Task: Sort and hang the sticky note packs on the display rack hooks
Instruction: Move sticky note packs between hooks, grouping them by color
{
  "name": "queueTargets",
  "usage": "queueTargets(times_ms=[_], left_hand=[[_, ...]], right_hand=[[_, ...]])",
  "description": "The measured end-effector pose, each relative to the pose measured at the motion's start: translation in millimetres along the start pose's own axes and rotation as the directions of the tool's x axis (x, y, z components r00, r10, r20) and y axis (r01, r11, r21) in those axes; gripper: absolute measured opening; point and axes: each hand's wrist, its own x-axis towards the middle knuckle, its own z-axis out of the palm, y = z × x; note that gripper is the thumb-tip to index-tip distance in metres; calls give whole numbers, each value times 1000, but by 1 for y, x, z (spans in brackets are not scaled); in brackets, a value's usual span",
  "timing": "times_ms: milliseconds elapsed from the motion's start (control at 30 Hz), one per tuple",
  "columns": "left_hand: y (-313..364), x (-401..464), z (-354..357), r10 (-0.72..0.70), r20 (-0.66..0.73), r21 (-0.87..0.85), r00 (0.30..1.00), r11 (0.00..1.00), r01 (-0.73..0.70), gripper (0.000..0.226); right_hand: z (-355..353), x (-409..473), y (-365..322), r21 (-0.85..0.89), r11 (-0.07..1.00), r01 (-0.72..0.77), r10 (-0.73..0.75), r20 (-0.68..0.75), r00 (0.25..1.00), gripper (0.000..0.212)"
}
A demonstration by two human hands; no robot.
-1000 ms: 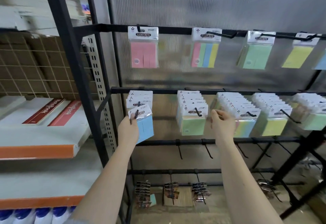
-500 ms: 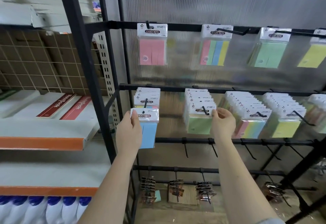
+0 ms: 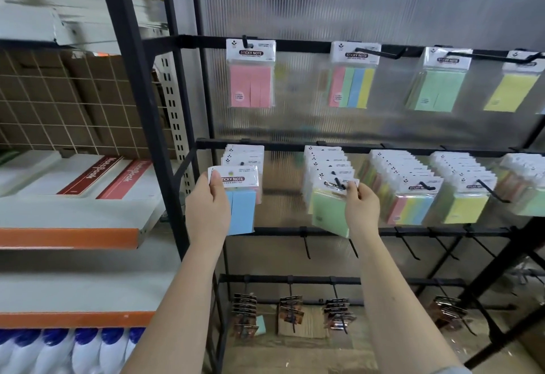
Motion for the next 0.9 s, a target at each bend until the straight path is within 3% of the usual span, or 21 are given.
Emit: queueTargets(times_ms=[133, 433, 700, 900], left_hand=[[5, 2, -5, 6, -2, 15, 1000, 1000, -6, 31], [14, 3, -7, 51, 51, -2, 997, 999, -51, 27], [23, 1, -11, 72, 134, 18, 988, 997, -75, 26], [34, -2, 1, 168, 190, -46, 967, 986, -162, 38]], right_hand=[[-7, -11, 0, -66, 997, 48, -51, -39, 998, 40], [-27, -43, -23, -43, 991, 129, -134, -125, 983, 43], [-55, -63, -30, -33, 981, 194, -194, -332, 923, 44], [-82, -71, -30, -16, 978, 207, -189, -480, 857, 41]])
